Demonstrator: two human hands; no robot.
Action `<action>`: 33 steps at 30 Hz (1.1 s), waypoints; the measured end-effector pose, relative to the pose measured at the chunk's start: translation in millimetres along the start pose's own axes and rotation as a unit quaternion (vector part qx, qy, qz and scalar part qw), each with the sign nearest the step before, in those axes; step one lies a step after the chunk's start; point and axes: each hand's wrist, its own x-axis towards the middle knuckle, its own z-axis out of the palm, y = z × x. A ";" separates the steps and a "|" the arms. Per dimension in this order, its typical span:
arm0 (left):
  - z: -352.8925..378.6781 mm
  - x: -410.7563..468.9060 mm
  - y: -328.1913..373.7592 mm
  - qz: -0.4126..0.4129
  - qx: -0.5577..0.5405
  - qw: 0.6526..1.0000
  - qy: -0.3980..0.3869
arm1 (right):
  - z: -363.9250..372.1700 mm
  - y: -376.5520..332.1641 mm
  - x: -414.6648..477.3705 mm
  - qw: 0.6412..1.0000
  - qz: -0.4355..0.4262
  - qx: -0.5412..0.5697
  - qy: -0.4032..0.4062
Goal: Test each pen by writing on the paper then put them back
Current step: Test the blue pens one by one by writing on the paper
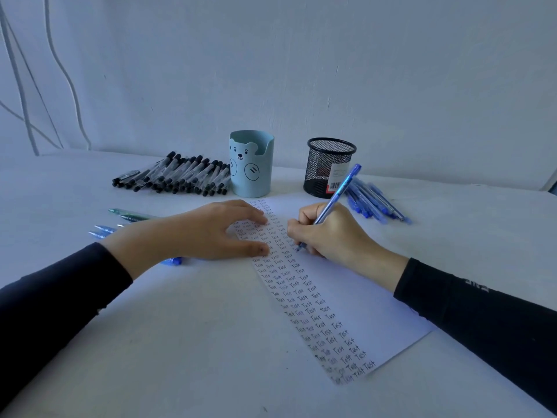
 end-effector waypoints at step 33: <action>0.1 -0.7 -0.3 -0.002 -0.001 1.000 -0.003 | -3.0 -2.3 -2.7 1.000 -0.003 -0.015 -0.017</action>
